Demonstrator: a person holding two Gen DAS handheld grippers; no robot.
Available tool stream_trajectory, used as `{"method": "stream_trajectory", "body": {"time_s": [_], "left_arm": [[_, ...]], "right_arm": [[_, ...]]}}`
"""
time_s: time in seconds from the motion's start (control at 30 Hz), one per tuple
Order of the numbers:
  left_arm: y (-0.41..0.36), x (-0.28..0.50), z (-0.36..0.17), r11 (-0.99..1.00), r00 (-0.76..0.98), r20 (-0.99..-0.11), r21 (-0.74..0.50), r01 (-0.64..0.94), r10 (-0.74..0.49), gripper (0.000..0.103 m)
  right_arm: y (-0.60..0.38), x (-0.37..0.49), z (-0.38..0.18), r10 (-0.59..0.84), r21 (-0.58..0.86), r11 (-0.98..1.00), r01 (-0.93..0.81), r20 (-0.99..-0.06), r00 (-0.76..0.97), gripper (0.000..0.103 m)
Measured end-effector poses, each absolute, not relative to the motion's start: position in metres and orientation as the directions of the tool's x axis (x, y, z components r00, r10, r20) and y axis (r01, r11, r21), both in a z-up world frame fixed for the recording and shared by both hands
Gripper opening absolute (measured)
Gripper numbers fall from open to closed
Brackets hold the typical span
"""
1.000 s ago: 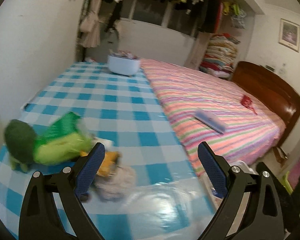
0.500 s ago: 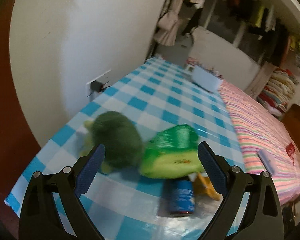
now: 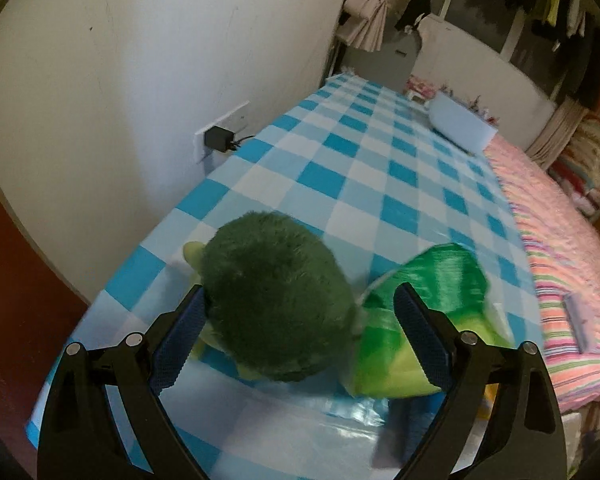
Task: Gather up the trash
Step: 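Grasp the green plush toy with the left gripper while the right gripper grasps the yellow wrapper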
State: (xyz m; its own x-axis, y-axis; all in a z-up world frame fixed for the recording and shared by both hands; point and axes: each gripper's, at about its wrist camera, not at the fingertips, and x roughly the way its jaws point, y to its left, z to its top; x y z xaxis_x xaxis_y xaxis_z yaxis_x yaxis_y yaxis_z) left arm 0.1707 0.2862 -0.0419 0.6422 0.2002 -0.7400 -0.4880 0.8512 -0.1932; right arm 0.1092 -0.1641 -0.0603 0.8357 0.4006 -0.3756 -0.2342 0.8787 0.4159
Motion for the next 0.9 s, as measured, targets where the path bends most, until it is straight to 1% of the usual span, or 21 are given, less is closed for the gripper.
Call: {"method": "stream_trajectory", "body": {"time_s": [0.03,0.07,0.1,0.2,0.27,0.37,0.63,0.7,0.9], "left_arm": [[0.288,0.174,-0.044,0.854,0.637,-0.743,-0.181,-0.487,0.206,0.078],[0.288,0.175,-0.045,0.853,0.627,-0.742,-0.151,-0.500,0.236,0.066],[0.289,0.176,-0.046,0.851,0.619,-0.738,-0.118,-0.511,0.269,0.065],[0.289,0.177,-0.045,0.866,0.631,-0.730,-0.110,-0.488,0.263,0.061],[0.289,0.176,-0.043,0.871,0.635,-0.727,-0.106,-0.479,0.261,0.057],[0.291,0.172,-0.042,0.872,0.644,-0.724,-0.123,-0.473,0.248,0.055],[0.291,0.158,-0.039,0.877,0.671,-0.717,-0.183,-0.444,0.189,0.054],[0.288,0.155,-0.038,0.881,0.675,-0.716,-0.190,-0.433,0.177,0.054],[0.287,0.147,-0.034,0.888,0.687,-0.707,-0.197,-0.416,0.165,0.055]], "right_arm": [[-0.162,0.111,-0.061,0.403,0.415,0.879,-0.235,-0.382,0.832,0.071],[-0.160,0.115,-0.060,0.406,0.412,0.879,-0.239,-0.387,0.828,0.071],[-0.158,0.118,-0.059,0.408,0.408,0.880,-0.242,-0.391,0.825,0.071],[-0.147,0.128,-0.053,0.434,0.392,0.877,-0.278,-0.395,0.810,0.071],[-0.136,0.134,-0.049,0.462,0.376,0.869,-0.320,-0.392,0.795,0.071],[-0.111,0.143,-0.046,0.510,0.332,0.855,-0.399,-0.400,0.761,0.071],[-0.042,0.155,-0.059,0.611,0.240,0.783,-0.573,-0.465,0.641,0.071],[-0.025,0.157,-0.063,0.623,0.217,0.765,-0.606,-0.488,0.611,0.071],[0.001,0.164,-0.072,0.613,0.175,0.754,-0.633,-0.532,0.584,0.071]]}}
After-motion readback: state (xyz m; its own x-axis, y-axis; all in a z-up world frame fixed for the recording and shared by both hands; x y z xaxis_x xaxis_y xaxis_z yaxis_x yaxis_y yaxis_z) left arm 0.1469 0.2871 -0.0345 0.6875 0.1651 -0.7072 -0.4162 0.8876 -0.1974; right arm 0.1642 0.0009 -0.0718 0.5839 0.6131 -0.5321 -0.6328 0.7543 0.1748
